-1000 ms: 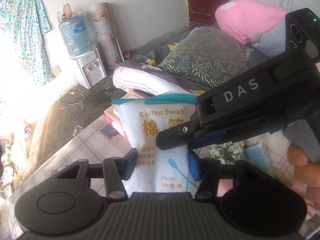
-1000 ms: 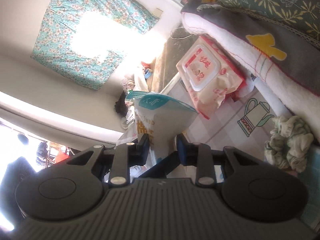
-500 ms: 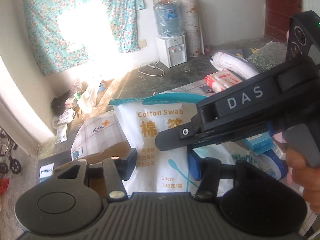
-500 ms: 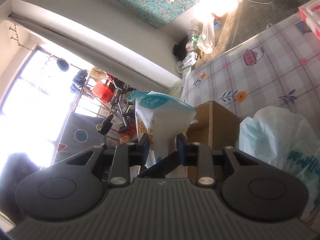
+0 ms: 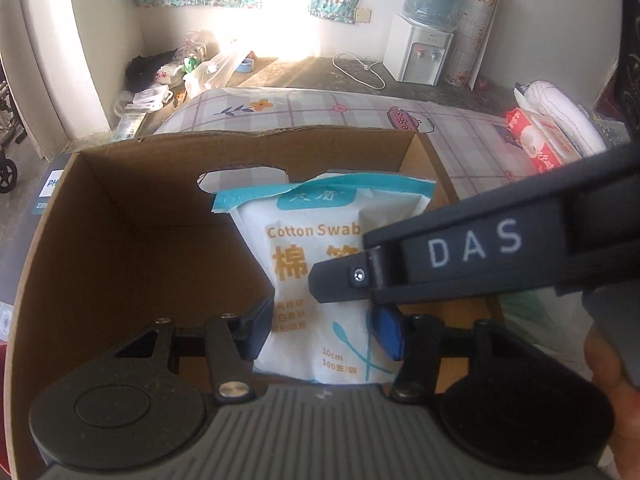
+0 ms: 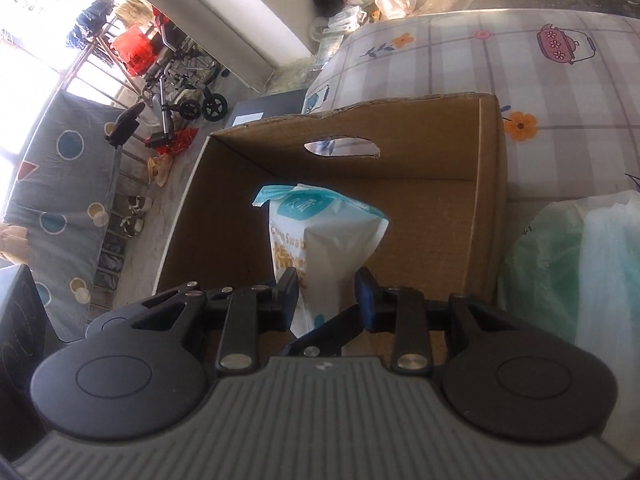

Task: Organize soft objects
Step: 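Carry the cotton-swab bag with the left gripper and lower it into the cardboard box, then open the left gripper and move it to the pink mesh pad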

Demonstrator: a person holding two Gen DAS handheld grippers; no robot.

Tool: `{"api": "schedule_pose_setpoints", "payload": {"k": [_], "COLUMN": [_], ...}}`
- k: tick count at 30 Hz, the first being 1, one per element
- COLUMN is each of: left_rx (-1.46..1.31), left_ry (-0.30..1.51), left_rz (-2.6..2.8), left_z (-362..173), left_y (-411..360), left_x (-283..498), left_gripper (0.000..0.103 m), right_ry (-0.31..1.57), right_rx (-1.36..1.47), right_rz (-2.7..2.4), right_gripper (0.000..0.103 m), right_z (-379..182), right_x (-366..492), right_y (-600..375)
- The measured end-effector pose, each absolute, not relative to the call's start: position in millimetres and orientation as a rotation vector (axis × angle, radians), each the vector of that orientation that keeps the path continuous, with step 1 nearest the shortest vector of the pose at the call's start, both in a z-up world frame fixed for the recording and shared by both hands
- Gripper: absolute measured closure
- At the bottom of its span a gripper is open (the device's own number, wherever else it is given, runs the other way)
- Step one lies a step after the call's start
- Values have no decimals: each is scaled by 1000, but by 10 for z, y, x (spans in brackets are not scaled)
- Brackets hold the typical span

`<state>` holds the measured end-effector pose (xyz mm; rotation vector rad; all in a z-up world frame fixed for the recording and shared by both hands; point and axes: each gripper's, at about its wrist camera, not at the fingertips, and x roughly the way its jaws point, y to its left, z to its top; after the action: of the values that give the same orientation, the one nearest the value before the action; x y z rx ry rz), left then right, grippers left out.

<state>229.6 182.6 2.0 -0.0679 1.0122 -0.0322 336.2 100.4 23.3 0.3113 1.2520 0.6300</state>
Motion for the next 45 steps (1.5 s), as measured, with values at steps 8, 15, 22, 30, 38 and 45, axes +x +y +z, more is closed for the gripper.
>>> {"api": "schedule_pose_setpoints", "payload": {"k": [8,15,22,30,38,45], "left_rx": [-60,-74,-148,-142,-136,-136], "left_ry": [1075,1074,1149,1142,1131,1029], "left_rz": [-44,6,45,-63,-69,22], "left_z": [-209,-215,-430,-481,-454,-57], "left_y": [1850,1913,2027,1787,1788,1815], "left_x": [2416,2482,2787,2876,2909,2673], "left_gripper": [41,43,42,48,41,23], "right_ry": [1134,1061,1052,1073,1086,1041], "right_rx": [321,434,564,635,645,644], "right_rz": [633,662,652,627,609,582], "right_gripper": [68,68,67,67,66,60], "right_z": [304,417,323,156,126,216], "right_x": [3505,3459,3363,3291,3224,3050], "right_y": [684,213,-183,-392,-482,-700]}}
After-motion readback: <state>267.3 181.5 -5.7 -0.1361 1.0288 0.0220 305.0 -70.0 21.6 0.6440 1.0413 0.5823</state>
